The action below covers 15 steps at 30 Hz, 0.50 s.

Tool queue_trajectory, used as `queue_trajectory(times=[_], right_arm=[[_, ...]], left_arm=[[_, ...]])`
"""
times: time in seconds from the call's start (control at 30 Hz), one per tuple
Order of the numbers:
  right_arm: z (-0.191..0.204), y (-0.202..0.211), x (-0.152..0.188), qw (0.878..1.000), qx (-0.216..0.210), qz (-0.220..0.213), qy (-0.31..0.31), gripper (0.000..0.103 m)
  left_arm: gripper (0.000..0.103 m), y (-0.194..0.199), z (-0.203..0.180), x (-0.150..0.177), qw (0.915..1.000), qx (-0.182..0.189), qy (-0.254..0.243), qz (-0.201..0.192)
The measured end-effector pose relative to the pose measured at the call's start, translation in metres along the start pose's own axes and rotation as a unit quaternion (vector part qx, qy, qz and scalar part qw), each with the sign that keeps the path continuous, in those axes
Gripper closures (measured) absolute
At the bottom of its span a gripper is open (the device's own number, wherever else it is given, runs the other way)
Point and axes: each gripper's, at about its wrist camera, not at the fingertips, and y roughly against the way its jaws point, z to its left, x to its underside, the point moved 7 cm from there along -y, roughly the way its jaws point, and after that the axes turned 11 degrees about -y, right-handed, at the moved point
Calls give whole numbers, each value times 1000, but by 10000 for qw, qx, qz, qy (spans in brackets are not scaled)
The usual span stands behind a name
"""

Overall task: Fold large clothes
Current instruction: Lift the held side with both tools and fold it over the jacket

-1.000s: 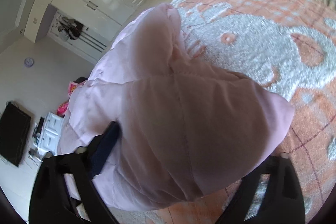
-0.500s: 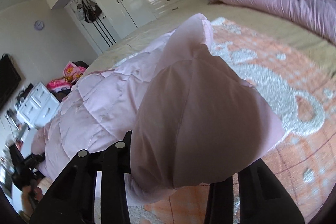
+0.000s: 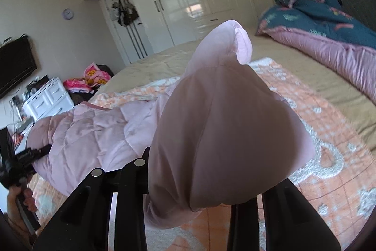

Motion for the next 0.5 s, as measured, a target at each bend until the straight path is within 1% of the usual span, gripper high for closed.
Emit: queue_trajectory(times=[0.1, 0.27, 0.37, 0.5], right_arm=[[2, 13, 0, 9999, -93, 2, 86, 73], [5, 38, 9, 9997, -193, 25, 169, 74], [5, 55, 17, 9996, -284, 25, 89, 74], [5, 71, 32, 9996, -261, 4, 86, 74]], left_arm=[[73, 12, -3, -2, 10000, 13, -87, -37], [73, 32, -8, 5, 9998, 57, -210, 2], [73, 45, -5, 18, 9994, 63, -319, 95], [73, 58, -4, 31, 9991, 26, -384, 167]])
